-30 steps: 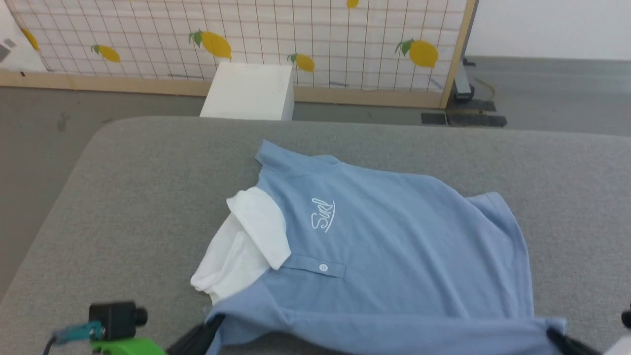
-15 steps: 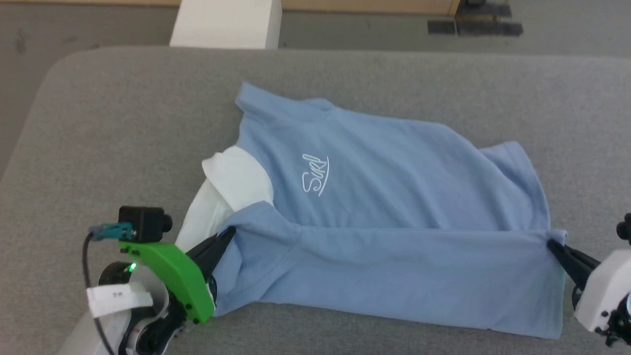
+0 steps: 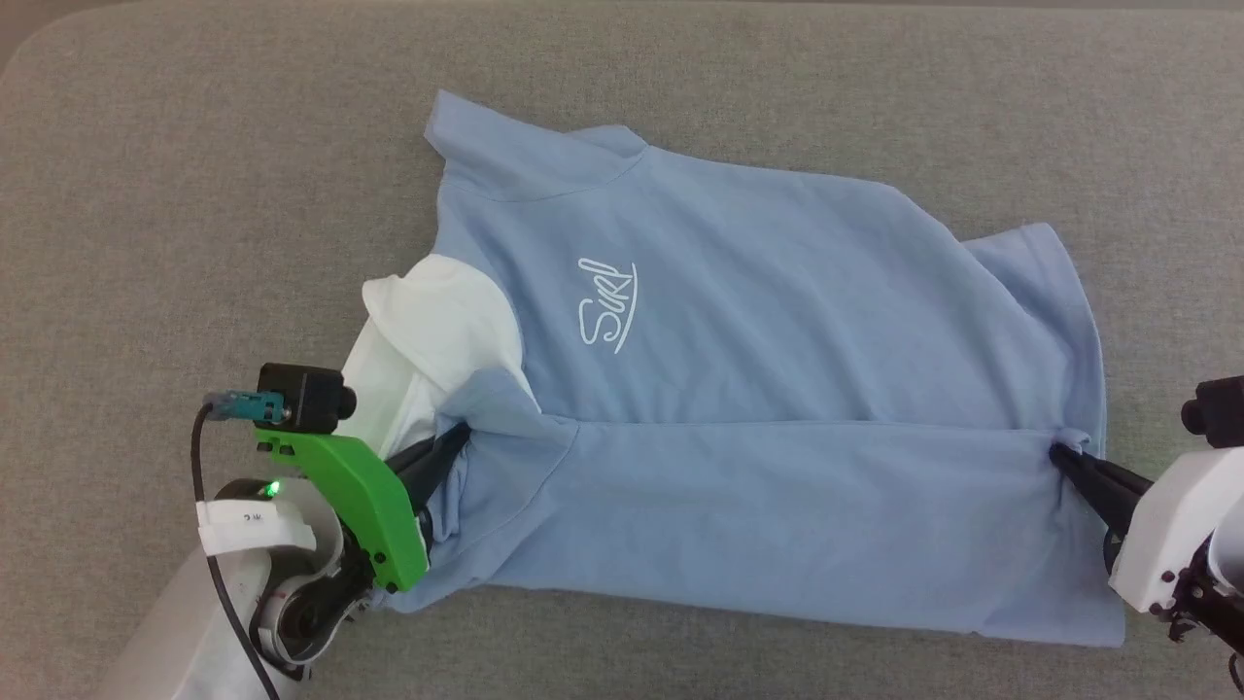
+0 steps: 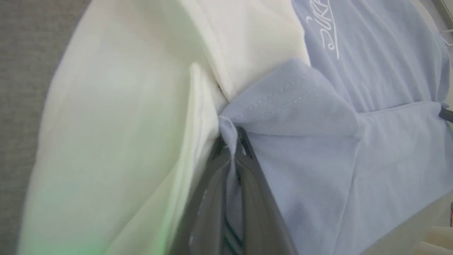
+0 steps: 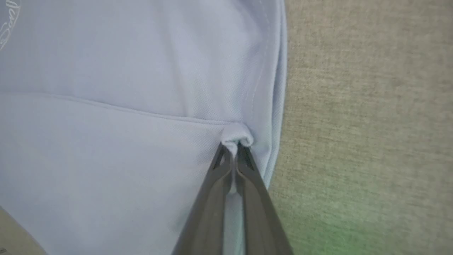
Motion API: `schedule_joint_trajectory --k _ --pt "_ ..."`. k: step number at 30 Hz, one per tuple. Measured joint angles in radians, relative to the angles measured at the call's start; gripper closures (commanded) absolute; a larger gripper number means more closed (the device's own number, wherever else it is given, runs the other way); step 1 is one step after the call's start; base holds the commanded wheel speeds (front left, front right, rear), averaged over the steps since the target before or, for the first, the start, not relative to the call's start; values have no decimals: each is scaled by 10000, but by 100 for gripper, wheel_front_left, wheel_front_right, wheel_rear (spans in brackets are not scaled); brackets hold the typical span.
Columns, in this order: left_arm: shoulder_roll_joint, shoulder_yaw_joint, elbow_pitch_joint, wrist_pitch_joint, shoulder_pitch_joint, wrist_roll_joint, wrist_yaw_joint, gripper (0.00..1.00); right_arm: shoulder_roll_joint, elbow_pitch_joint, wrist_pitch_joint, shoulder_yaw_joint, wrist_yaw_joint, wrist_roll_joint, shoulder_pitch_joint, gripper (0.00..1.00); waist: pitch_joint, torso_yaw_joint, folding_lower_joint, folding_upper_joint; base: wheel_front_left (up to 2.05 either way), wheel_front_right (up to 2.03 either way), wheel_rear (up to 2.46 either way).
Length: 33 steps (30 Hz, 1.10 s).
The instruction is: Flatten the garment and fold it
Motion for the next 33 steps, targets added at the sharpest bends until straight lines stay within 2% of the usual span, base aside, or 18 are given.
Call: schedule_joint_trajectory --k 1,2,8,13,18,23,26,29,33 --pt "-27 31 -12 -12 6 -38 2 21 61 36 -65 -71 2 21 -5 0 -22 1 0 0 0 0 0" --pt "-63 86 -56 -15 28 -130 23 0 117 38 -75 -107 2 33 -3 0 -65 2 0 0 0 0 0" --pt "-157 407 -1035 -305 770 -639 148 0 180 -575 -61 -447 -79 136 406 0 -502 39 0 0 0 0 0" --pt "-150 1011 -2303 -1728 1727 -430 410 0 393 -1705 -583 -1009 -86 -86 1049 0 -977 81 0 0 0 0 0" --pt "-339 1532 -3095 -4042 2491 949 1045 0 1106 -2667 -2071 -1741 -88 -1557 1514 0 -1528 128 0 0 0 0 0" --pt "-849 1708 -3141 -5937 3196 2437 2008 0 2025 -2982 -3661 -1969 -86 -3835 2222 0 -2044 172 0 0 0 0 0" --pt "-1323 1801 -3037 -6263 3507 3056 2339 0 2765 -2961 -4399 -2065 -88 -5081 2555 0 -2296 190 0 0 0 0 0" --pt "-1779 1854 -2920 -6305 3948 3407 2345 0 3547 -2734 -5049 -2180 -86 -5802 2809 0 -2524 186 0 0 0 0 0" --pt "-2251 2057 -2865 -6334 4559 4059 2194 0 3977 -2418 -5839 -2621 -86 -6479 3114 0 -2797 182 0 0 0 0 0"
